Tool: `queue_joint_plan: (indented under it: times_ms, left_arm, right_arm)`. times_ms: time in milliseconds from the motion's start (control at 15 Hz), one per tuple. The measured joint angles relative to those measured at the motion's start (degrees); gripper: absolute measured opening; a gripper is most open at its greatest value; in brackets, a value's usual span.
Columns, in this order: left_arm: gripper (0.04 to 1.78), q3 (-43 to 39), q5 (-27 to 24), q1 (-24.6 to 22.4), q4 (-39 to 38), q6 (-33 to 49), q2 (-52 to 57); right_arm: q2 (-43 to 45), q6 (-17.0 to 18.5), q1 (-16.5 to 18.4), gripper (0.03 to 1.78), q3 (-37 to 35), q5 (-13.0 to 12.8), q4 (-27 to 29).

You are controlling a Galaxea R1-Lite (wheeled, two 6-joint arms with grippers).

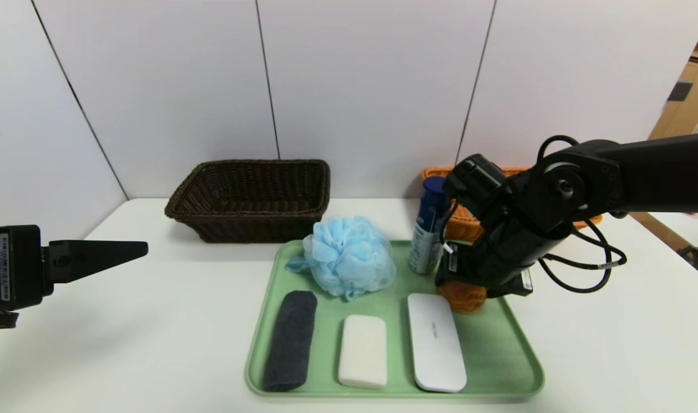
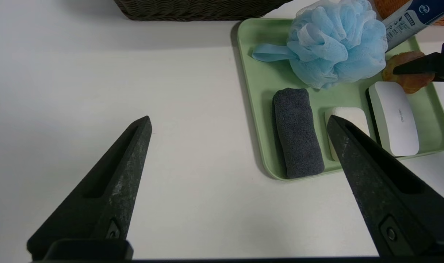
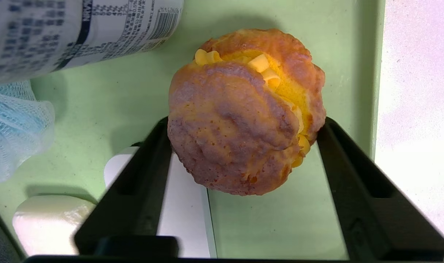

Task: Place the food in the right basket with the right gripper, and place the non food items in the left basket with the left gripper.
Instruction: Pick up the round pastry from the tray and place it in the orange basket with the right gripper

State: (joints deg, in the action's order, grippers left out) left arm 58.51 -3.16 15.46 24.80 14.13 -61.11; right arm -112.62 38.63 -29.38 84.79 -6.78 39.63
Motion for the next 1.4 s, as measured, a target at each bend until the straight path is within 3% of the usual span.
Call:
queue_joint_plan:
  times_ms: [133, 333, 867, 1400]
  left_arm:
    - [1.69, 0.0, 0.0, 0.1, 0.0, 0.0, 0.2]
    - [1.69, -0.2, -0.1, 0.2, 0.1, 0.0, 0.6]
    - [1.69, -0.5, -0.1, 0.2, 0.1, 0.0, 1.1]
    - [1.69, -0.6, -0.1, 0.5, 0.2, 0.1, 1.8]
  right_arm:
    - [0.2, -0.1, 0.0, 0.97, -1.3, -0.2, -2.0]
    - [0.6, -0.2, 0.0, 0.76, -4.5, -2.7, -5.2]
    - [4.4, 0.2, 0.8, 0.73, -6.7, -2.1, -5.1]
    - [15.8, -0.2, 1.6, 0.72, -5.3, -2.0, -5.2]
